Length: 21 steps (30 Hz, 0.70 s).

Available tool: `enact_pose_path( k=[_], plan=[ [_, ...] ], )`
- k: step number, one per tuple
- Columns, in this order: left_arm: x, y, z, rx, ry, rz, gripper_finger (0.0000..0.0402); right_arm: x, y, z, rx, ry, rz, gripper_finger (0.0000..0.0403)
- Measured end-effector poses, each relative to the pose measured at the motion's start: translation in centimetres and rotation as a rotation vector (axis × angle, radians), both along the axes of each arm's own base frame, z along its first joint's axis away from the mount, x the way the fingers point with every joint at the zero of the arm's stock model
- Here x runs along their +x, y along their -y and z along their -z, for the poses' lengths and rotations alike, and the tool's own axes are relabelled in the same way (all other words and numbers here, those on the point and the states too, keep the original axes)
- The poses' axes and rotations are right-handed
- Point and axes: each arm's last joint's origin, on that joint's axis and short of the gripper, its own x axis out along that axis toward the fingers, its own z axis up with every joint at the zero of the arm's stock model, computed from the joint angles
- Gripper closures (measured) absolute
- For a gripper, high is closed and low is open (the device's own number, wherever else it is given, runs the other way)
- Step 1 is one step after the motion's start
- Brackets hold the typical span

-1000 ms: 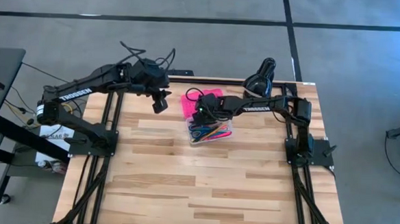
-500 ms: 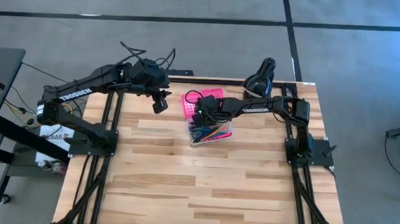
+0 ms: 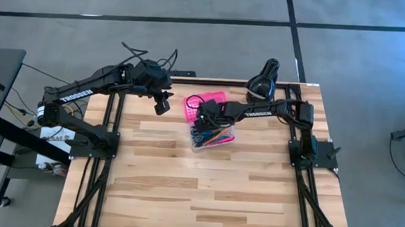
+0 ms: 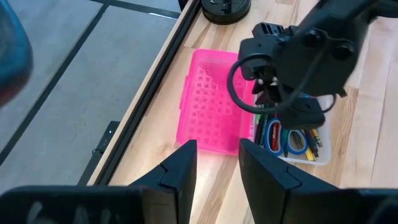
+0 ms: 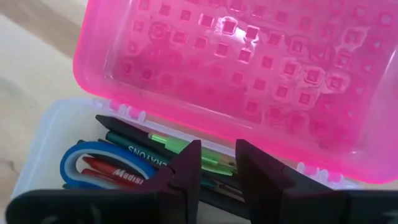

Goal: Pick & place school supplies into a supply box
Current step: Close the pink supply box

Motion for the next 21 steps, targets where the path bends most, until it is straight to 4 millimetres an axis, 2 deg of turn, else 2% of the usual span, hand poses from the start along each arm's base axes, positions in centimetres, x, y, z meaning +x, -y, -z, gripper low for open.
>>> enact_pose_path(
  k=[9, 14, 21],
  plan=[
    [0.0, 0.0, 0.0, 0.0, 0.0, 0.001, 0.0288, 0.4, -2.6, 0.0, 0.025, 0.002, -0.074, 0.031],
    [0.0, 0.0, 0.0, 0.001, -0.001, 0.002, 0.0288, 0.7, -4.8, 0.0, 0.027, 0.008, -0.132, 0.031],
    [0.0, 0.0, 0.0, 0.015, -0.006, 0.016, 0.0288, 1.0, -8.3, -0.1, 0.012, 0.017, -0.307, 0.031]
  ],
)
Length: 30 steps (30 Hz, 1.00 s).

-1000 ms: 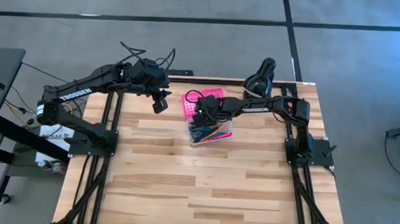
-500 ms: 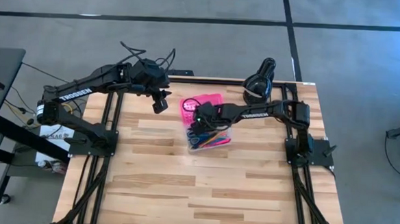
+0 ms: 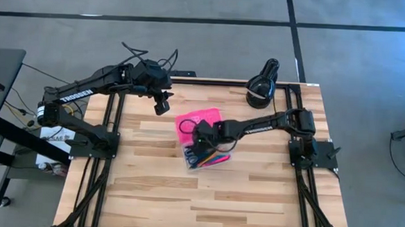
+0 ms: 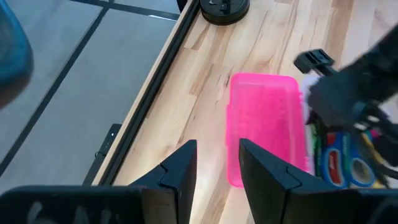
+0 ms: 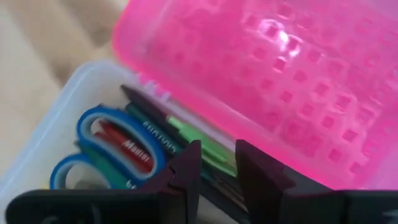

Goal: Pick & place school supplies into a supply box
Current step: Close the pink supply box

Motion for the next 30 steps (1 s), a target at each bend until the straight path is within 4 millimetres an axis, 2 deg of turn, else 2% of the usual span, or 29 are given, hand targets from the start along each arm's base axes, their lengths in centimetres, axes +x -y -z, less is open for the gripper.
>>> enact_pose_path(
  k=[5, 9, 13, 18, 23, 30],
  plan=[
    [0.1, 0.0, 0.1, 0.026, -0.014, 0.021, 0.0288, 0.1, -2.0, -0.1, -0.032, 0.003, -0.125, 0.031],
    [0.1, -0.3, 1.3, 0.031, -0.065, 0.04, 0.0288, 0.2, -3.0, -0.1, -0.061, 0.015, -0.165, 0.031],
    [0.2, -0.7, 3.5, 0.004, -0.121, 0.038, 0.0288, 0.1, -3.7, -0.7, -0.116, 0.048, -0.123, 0.031],
    [0.6, -1.4, 7.0, -0.04, -0.129, 0.118, 0.0288, -0.5, -4.8, -2.3, -0.124, 0.093, -0.087, 0.031],
    [0.9, -2.1, 10.2, -0.067, -0.091, 0.204, 0.0288, -1.9, -6.8, -3.5, -0.153, 0.091, -0.037, 0.031],
    [1.1, -2.6, 13.2, -0.109, 0.01, 0.342, 0.0288, -3.4, -10.1, -4.2, -0.127, 0.14, 0.075, 0.031]
  ],
)
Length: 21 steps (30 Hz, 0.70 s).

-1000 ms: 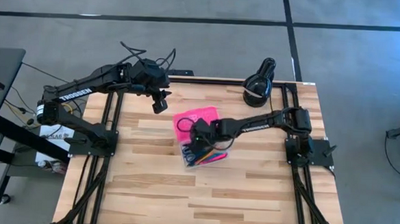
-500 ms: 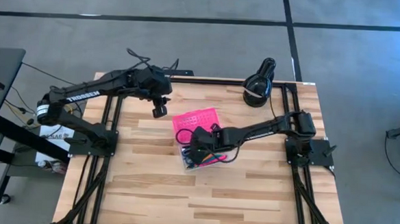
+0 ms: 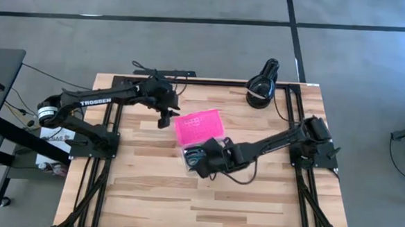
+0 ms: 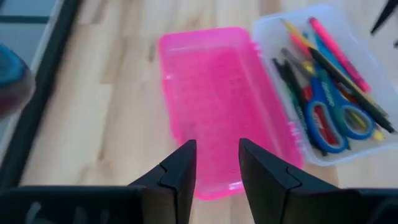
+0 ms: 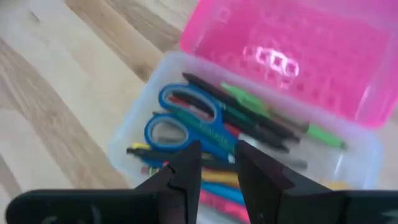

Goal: Pick & place school supplies into a supply box
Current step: Close the pink supply box

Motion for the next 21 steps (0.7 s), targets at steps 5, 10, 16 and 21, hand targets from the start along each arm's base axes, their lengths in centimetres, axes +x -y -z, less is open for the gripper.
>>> enact_pose_path(
  k=[5, 10, 16, 21],
  plan=[
    [0.1, 0.4, 2.3, -0.031, -0.024, 0.085, 0.0288, -1.0, -2.4, 0.1, 0.033, 0.058, 0.096, 0.031],
    [0.8, 0.8, 4.7, -0.062, -0.086, 0.128, 0.0288, -2.0, -4.0, 0.1, 0.033, 0.12, 0.199, 0.031],
    [2.4, 1.1, 6.7, -0.044, -0.131, 0.114, 0.0288, -2.8, -4.8, 0.2, 0.042, 0.126, 0.257, 0.031],
    [3.4, 1.5, 8.4, -0.012, -0.192, 0.087, 0.0288, -3.1, -5.0, 0.3, 0.046, 0.123, 0.273, 0.031]
  ],
)
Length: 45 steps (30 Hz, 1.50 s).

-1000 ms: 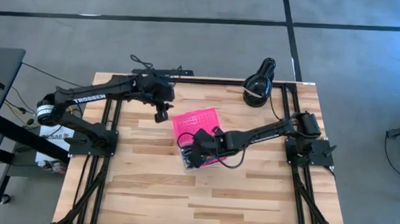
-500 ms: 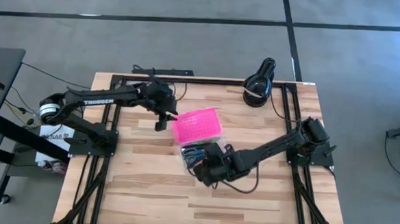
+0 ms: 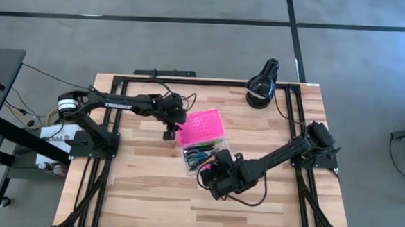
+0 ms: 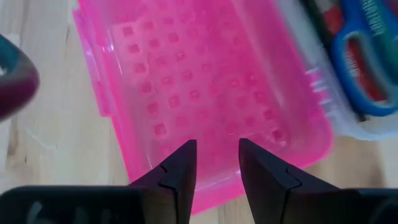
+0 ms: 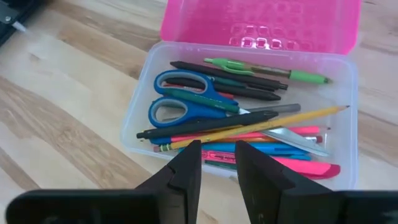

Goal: Pick & place school supplies into a supply box
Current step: Close the pink supply box

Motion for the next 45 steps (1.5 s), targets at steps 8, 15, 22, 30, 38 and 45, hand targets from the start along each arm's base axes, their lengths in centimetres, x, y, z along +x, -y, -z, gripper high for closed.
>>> enact_pose_path(
  k=[8, 15, 22, 30, 38, 45],
  plan=[
    [0.2, 0.1, 1.8, -0.013, -0.095, -0.075, 0.0288, -0.2, -0.3, 0.0, -0.002, -0.01, -0.007, 0.031],
    [-0.4, 0.6, 2.1, -0.06, -0.174, -0.105, 0.0288, -0.7, -0.2, 0.2, -0.019, -0.053, 0.001, 0.031],
    [-0.5, 2.1, 2.3, -0.1, -0.23, -0.097, 0.0288, -0.8, -0.1, 0.2, -0.024, -0.064, 0.001, 0.031],
    [0.0, 4.6, 2.3, -0.181, -0.234, -0.094, 0.0288, -0.9, -0.1, 0.2, -0.033, -0.077, -0.003, 0.031],
    [0.4, 7.6, 2.3, -0.226, -0.252, -0.093, 0.0288, -1.1, 0.0, 0.3, -0.048, -0.101, -0.005, 0.031],
    [0.5, 10.2, 2.3, -0.25, -0.267, -0.082, 0.0288, -1.3, 0.1, 0.3, -0.059, -0.119, -0.005, 0.031]
  ],
)
